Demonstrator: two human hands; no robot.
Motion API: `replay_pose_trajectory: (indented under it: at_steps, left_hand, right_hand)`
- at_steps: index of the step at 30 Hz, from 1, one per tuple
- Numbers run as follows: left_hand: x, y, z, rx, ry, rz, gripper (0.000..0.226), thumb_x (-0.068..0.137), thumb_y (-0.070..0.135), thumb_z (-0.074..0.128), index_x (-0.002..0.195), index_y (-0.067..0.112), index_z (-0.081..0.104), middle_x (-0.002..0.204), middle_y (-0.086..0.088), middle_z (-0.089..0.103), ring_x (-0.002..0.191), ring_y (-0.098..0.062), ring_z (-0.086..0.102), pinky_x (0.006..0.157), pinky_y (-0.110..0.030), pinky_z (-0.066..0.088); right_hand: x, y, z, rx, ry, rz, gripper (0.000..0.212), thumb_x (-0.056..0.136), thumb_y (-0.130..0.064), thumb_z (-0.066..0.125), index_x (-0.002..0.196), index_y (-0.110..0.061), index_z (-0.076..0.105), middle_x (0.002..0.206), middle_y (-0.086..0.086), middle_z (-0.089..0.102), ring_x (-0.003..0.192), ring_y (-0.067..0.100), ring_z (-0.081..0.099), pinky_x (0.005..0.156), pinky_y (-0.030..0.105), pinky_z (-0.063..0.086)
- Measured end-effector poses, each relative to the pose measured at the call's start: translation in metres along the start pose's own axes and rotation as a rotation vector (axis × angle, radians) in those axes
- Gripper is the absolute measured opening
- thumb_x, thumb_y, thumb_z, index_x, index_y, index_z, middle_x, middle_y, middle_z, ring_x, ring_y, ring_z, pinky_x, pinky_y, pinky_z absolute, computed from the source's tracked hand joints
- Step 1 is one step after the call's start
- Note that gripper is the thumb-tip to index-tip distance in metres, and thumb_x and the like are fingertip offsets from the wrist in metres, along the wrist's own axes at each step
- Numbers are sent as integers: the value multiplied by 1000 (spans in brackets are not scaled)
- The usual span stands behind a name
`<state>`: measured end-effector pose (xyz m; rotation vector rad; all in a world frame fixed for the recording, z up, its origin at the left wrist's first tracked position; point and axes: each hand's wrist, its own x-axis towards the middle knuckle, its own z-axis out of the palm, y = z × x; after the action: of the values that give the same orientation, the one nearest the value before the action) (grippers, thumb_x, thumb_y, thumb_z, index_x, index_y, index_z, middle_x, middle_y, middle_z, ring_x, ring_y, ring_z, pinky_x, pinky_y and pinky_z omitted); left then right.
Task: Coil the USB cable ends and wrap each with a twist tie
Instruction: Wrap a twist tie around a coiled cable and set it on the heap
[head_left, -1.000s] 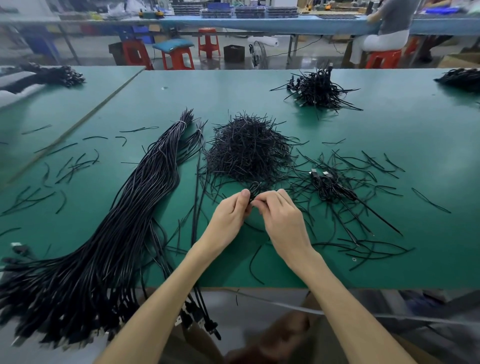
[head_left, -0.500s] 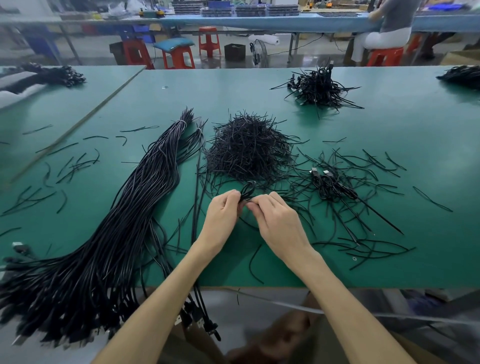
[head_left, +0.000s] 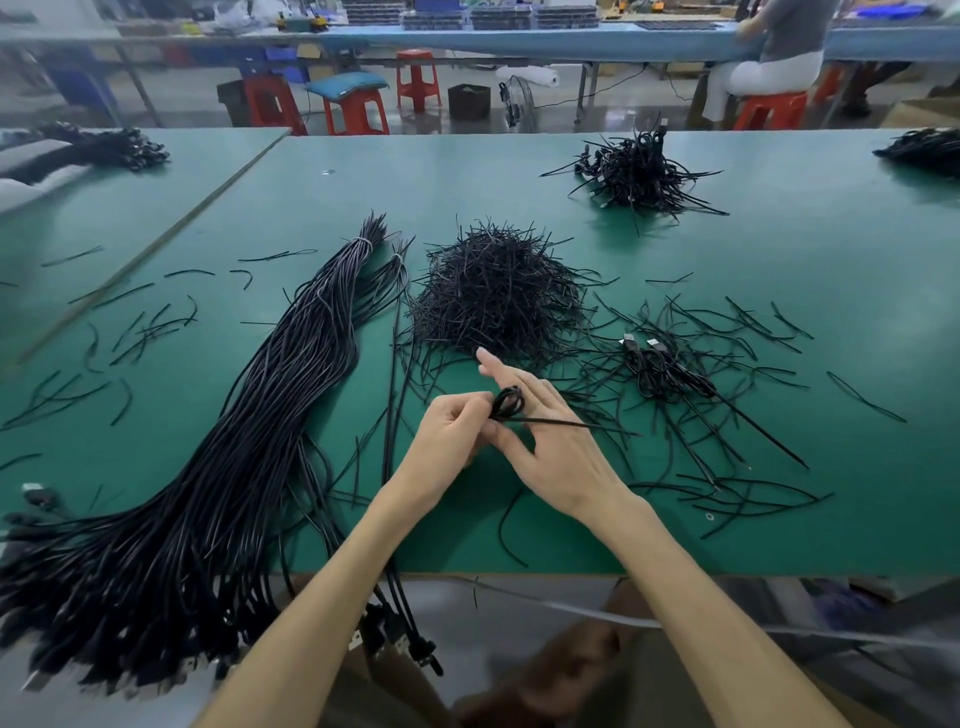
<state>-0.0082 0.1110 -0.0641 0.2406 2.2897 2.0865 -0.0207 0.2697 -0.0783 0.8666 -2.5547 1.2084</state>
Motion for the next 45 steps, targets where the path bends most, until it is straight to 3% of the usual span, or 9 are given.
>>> replay_pose_trajectory:
  at_steps: [5, 10, 14, 20, 25, 28, 33, 38, 45]
  left_hand:
    - [-1, 2, 2, 23, 58, 4, 37, 88, 19, 45, 52, 22, 35, 49, 8, 30, 43, -8, 23, 43, -19, 23]
    - [1, 1, 1, 18, 107, 6, 42, 99, 19, 46, 57, 13, 46, 52, 13, 41, 43, -3, 31, 46, -21, 28]
    - [3, -1, 0, 72, 165, 17, 43, 93, 30, 45, 70, -4, 35, 61, -8, 30, 52, -14, 24, 51, -32, 19]
    - [4, -4, 3, 160, 152, 26, 42, 96, 33, 43, 69, 2, 33, 57, 2, 31, 53, -15, 25, 53, -34, 19]
    - [4, -6, 2, 248, 171, 72, 40, 101, 30, 44, 64, 19, 35, 57, 8, 33, 55, -12, 26, 53, -31, 21]
    - [5, -9, 4, 360, 178, 120, 43, 105, 30, 42, 64, 21, 34, 54, 13, 37, 53, -6, 28, 50, -22, 23]
    - [6, -10, 4, 382, 166, 116, 44, 110, 26, 40, 67, 18, 38, 57, 14, 39, 56, -8, 32, 54, -25, 27]
    - [5, -10, 4, 335, 131, 105, 48, 111, 33, 37, 70, 8, 38, 61, 8, 37, 58, -11, 32, 56, -29, 25]
    - [6, -10, 1, 232, 65, 23, 63, 108, 52, 34, 61, 10, 40, 51, 10, 29, 48, -11, 23, 50, -27, 19]
  right_hand:
    - [-2, 4, 2, -2, -28, 39, 40, 103, -48, 48, 142, -37, 48, 132, -20, 55, 126, 3, 46, 110, 27, 38]
    - [-2, 2, 2, -56, -53, 82, 47, 100, -62, 40, 134, -31, 51, 123, -17, 53, 117, 6, 49, 98, 31, 46]
    - [-2, 1, 1, -15, -38, 99, 53, 97, -73, 33, 127, -33, 51, 115, -19, 51, 102, 0, 51, 85, 28, 45]
    - [0, 3, -1, 93, 44, 102, 23, 102, -49, 48, 114, -33, 58, 100, -18, 56, 82, -1, 53, 73, 18, 37]
    - [-1, 1, 0, 93, 25, 95, 44, 96, -71, 43, 119, -36, 58, 106, -27, 55, 100, -2, 55, 83, 17, 41]
    - [0, -4, -4, 179, 82, 107, 33, 95, -74, 38, 103, -51, 61, 97, -29, 58, 85, 1, 57, 74, 14, 40]
    - [3, 0, -1, 218, 121, 155, 15, 101, -38, 57, 110, -33, 68, 98, -16, 68, 85, 12, 66, 74, 34, 55]
    - [3, 4, -4, 224, 167, 158, 6, 94, -18, 71, 99, -21, 73, 88, -17, 71, 84, 3, 66, 76, 14, 48]
    - [1, 2, -4, 185, 195, 162, 18, 89, -11, 73, 76, -18, 62, 74, -13, 68, 72, 9, 64, 66, 16, 46]
